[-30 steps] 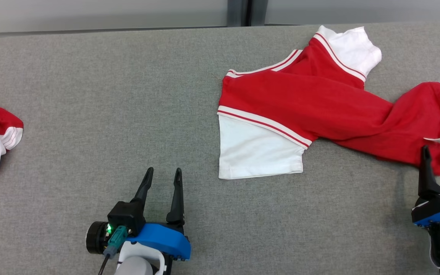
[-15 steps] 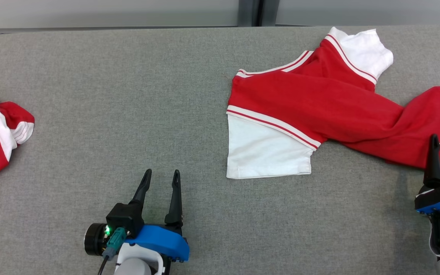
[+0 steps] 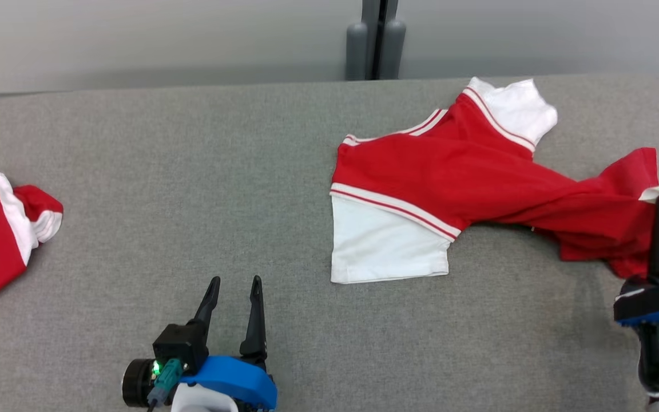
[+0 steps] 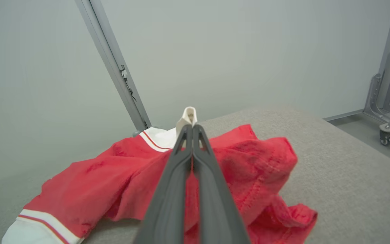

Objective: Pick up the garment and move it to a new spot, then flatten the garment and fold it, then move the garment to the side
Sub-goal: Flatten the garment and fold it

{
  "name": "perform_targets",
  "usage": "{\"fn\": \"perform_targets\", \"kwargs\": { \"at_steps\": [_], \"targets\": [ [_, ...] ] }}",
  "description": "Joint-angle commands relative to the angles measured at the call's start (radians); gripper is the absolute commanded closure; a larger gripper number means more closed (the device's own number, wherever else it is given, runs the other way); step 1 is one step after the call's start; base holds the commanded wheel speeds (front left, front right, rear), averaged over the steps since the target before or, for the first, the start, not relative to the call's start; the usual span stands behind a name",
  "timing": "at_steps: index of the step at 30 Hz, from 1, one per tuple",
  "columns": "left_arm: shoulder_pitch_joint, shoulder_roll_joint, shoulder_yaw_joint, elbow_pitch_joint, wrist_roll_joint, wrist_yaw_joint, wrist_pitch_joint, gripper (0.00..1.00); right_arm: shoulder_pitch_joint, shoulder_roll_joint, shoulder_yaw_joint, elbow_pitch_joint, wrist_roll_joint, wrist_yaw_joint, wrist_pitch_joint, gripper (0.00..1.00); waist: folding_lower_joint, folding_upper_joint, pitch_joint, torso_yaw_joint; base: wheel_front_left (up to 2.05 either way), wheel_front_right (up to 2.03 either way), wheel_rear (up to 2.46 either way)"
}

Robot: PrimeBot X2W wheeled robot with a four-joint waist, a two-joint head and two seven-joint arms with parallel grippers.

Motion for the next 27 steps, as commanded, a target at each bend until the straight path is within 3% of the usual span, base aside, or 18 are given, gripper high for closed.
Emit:
{"fn": "perform_targets", "kwargs": {
  "at_steps": [1, 9, 10, 11, 12, 19, 27],
  "targets": [
    [0.021, 0.0, 0.012, 0.004, -0.009, -0.008, -0.003, 0.0, 0.066, 0.013, 0.018, -0.041, -0.019, 0.0, -0.003, 1.0, 0.0, -0.0001, -0.066, -0.04, 0.0, 0.0, 0.0],
    [0.079, 0.0, 0.025, 0.01, -0.03, -0.019, -0.003, 0.0, 0.231, 0.046, 0.084, -0.057, -0.068, 0.0, -0.003, 1.0, 0.0, -0.0001, -0.17, -0.092, 0.0, 0.0, 0.0],
    [0.085, 0.0, 0.023, 0.01, -0.034, -0.021, -0.003, 0.0, 0.251, 0.05, 0.095, -0.033, -0.075, 0.0, -0.003, 0.73, 0.0, -0.0001, -0.175, -0.098, 0.0, 0.0, 0.0],
    [0.091, 0.0, 0.021, 0.011, -0.039, -0.021, -0.003, 0.0, 0.268, 0.056, 0.11, 0.006, -0.075, 0.0, -0.003, 0.16, 0.0, -0.0001, -0.18, -0.104, 0.0, 0.0, 0.0],
    [0.093, 0.0, 0.017, 0.013, -0.043, -0.024, -0.003, 0.0, 0.267, 0.062, 0.122, 0.018, -0.065, 0.0, -0.004, 0.0, 0.0, -0.0001, -0.18, -0.108, 0.0, 0.0, 0.0],
    [0.029, 0.0, -0.028, 0.031, -0.087, -0.041, -0.003, 0.0, 0.231, 0.063, 0.189, 0.003, -0.028, 0.0, -0.003, 0.0, 0.0, -0.0001, -0.124, -0.155, 0.0, 0.0, 0.0],
    [-0.122, 0.0, -0.115, 0.155, -0.22, -0.049, -0.003, 0.0, 0.168, 0.046, 0.22, -0.028, -0.006, 0.0, -0.003, 0.0, 0.0, -0.0001, -0.043, -0.215, 0.0, 0.0, 0.0]
  ]
}}
